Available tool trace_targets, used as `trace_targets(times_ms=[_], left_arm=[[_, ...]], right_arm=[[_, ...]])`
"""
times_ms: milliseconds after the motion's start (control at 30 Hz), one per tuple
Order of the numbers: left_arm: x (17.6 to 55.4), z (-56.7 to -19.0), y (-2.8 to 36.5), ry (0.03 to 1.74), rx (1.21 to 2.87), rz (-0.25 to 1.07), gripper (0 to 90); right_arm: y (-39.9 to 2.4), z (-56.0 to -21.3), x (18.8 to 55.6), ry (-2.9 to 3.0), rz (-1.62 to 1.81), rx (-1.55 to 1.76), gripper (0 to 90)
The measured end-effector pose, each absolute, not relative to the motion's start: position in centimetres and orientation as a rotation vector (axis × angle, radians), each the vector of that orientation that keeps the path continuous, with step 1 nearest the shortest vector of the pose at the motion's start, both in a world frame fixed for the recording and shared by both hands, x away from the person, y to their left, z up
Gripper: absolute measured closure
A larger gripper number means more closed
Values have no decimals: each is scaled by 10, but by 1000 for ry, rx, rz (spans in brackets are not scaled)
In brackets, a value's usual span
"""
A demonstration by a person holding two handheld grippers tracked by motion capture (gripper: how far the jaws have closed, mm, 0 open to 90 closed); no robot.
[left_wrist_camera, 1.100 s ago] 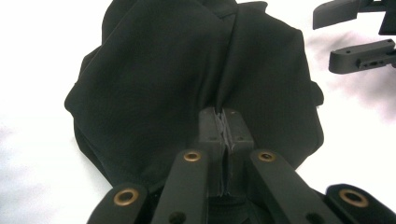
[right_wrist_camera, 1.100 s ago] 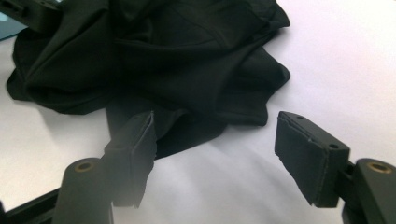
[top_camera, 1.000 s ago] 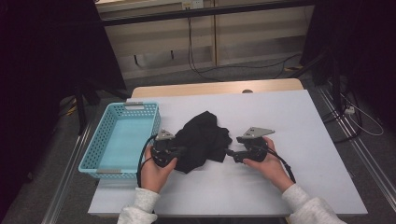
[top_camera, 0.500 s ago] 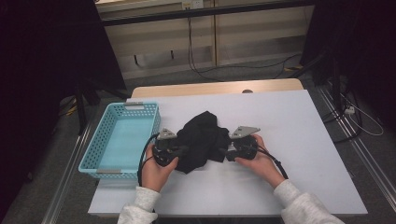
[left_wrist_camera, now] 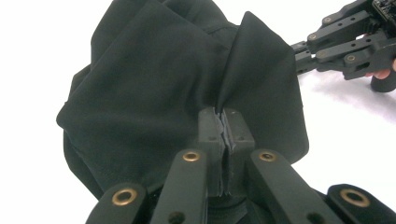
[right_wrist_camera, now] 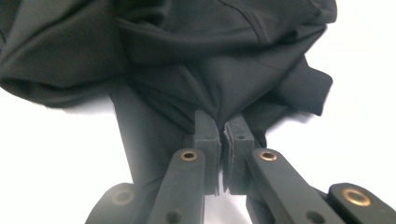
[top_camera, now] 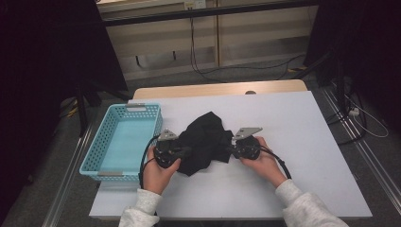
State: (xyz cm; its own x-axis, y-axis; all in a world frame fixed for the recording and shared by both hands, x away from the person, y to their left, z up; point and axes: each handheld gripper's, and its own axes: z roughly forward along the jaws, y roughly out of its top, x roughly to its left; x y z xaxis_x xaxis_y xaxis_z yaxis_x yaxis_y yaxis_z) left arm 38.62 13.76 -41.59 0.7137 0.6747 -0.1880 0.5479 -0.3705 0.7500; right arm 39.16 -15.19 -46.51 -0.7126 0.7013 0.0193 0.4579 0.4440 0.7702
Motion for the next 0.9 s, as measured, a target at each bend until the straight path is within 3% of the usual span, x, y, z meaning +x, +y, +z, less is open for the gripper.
trace_targets(times_ms=[667, 767, 867, 900], left_arm=[[387, -427, 117, 891, 2082, 171, 876], [388, -424, 124, 910, 2064, 190, 876], [388, -421, 132, 937, 2033, 201, 876], [388, -420, 135, 945, 2028, 212, 876]], right_arm=[[-240, -452, 363, 2256, 1193, 1145, 859], [-232, -449, 364, 2242, 1197, 1135, 772], [-220, -448, 368, 2246, 1178, 1123, 599], [-220, -448, 368, 2246, 1178, 1123, 599]])
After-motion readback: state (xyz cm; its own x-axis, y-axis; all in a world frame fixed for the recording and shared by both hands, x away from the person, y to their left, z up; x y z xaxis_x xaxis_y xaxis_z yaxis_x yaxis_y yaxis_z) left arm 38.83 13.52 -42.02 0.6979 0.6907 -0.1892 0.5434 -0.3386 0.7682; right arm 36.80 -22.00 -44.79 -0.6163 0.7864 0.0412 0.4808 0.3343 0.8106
